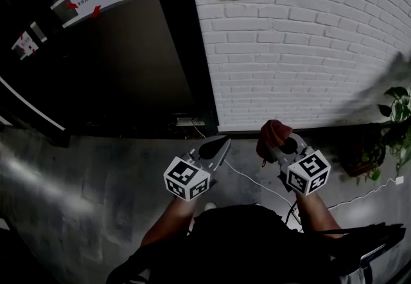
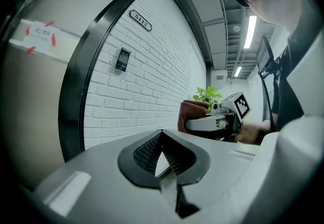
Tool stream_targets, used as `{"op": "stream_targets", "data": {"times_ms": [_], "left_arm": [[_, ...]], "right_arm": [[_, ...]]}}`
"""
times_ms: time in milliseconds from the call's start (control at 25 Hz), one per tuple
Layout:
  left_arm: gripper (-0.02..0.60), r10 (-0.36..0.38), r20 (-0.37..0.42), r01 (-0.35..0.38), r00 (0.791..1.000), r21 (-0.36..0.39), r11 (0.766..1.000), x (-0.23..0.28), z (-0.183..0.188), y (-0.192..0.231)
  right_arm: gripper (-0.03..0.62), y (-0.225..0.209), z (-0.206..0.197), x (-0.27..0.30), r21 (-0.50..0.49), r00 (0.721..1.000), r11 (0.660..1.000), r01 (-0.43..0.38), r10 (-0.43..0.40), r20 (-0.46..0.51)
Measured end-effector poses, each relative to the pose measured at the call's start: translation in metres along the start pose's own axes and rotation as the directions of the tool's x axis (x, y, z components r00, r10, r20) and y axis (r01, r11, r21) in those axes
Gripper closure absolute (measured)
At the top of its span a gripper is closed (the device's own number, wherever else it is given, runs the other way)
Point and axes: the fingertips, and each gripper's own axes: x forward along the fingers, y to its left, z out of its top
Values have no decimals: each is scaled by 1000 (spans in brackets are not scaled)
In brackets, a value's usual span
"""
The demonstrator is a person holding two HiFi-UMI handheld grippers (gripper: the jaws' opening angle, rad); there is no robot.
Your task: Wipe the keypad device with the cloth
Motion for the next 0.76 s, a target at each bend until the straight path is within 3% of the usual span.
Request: {"op": "stream_targets", "data": {"times_ms": [760], "left_arm": [[565, -6, -2, 6, 1000, 15, 1000, -2, 3, 4]], "right_arm": [[551, 1, -3, 0, -10, 1000, 1000, 8, -8, -14]]}}
